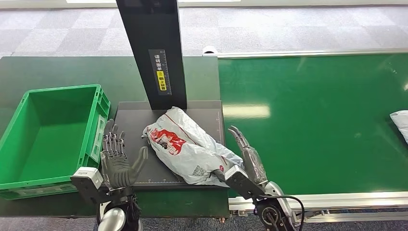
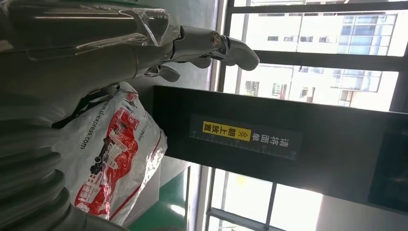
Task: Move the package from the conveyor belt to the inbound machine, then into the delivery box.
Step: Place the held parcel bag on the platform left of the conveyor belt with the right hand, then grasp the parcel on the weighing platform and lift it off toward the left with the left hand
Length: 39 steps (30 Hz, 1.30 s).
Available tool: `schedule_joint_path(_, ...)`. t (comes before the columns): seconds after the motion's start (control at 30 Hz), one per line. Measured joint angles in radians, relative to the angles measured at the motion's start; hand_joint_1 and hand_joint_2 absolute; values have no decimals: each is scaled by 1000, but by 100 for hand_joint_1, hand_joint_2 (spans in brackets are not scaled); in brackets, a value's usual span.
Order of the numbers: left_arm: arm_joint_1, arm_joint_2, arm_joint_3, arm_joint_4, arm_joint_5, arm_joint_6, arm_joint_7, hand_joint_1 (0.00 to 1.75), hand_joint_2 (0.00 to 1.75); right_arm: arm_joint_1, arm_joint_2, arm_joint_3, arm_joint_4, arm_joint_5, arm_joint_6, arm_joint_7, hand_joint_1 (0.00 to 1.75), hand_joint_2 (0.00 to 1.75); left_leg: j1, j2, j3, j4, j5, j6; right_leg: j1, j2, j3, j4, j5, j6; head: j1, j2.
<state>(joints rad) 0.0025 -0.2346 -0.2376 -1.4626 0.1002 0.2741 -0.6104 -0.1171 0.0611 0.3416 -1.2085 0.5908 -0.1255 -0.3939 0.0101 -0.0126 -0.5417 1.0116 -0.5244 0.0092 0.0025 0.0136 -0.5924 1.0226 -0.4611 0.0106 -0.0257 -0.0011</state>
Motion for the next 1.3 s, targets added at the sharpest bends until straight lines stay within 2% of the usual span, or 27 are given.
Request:
schedule_joint_path(0.17, -1, 2, -9, 0, -18, -10, -4, 0, 175, 13, 1, -12, -30, -84, 14, -61, 0, 175, 0, 0, 0, 0, 0, 0, 0, 0, 0, 0, 0, 0, 0, 0)
schedule_joint_path(0.47, -2, 4, -21, 0, -21, -15, -5, 0, 175, 19, 1, -25, -53, -95, 21, -69, 0, 175, 0, 0, 0, 0, 0, 0, 0, 0, 0, 0, 0, 0, 0, 0)
schedule_joint_path(0.57, -3, 8, -26, 1, -43, -20, 2, 0, 175, 20, 3, -31, -58, -145, 38, -85, 0, 175, 0, 0, 0, 0, 0, 0, 0, 0, 0, 0, 0, 0, 0, 0)
schedule_joint_path(0.7, -13, 19, -58, 25, -151, -34, 62, 0, 175, 23, 13, -66, -70, -293, 73, -124, 0, 175, 0, 0, 0, 0, 0, 0, 0, 0, 0, 0, 0, 0, 0, 0)
schedule_joint_path(0.83, -38, 29, -101, 97, -271, -55, 141, 0, 175, 24, 13, -102, -79, -366, 78, -140, 0, 175, 0, 0, 0, 0, 0, 0, 0, 0, 0, 0, 0, 0, 0, 0)
schedule_joint_path(0.97, -72, 34, -138, 192, -414, -31, 229, 0, 175, 25, 16, -145, -91, -431, 41, -153, 0, 175, 0, 0, 0, 0, 0, 0, 0, 0, 0, 0, 0, 0, 0, 0)
schedule_joint_path(1.13, -143, 16, -153, 312, -516, -27, 259, 0, 175, 28, 26, -184, -110, -453, -7, -149, 0, 175, 0, 0, 0, 0, 0, 0, 0, 0, 0, 0, 0, 0, 0, 0)
schedule_joint_path(1.3, -289, -12, -180, 442, -618, -101, 337, 0, 175, 28, 36, -189, -111, -453, -13, -145, 0, 175, 0, -1, 0, 0, 1, 0, 0, 0, 0, 0, 1, 0, 0, 0)
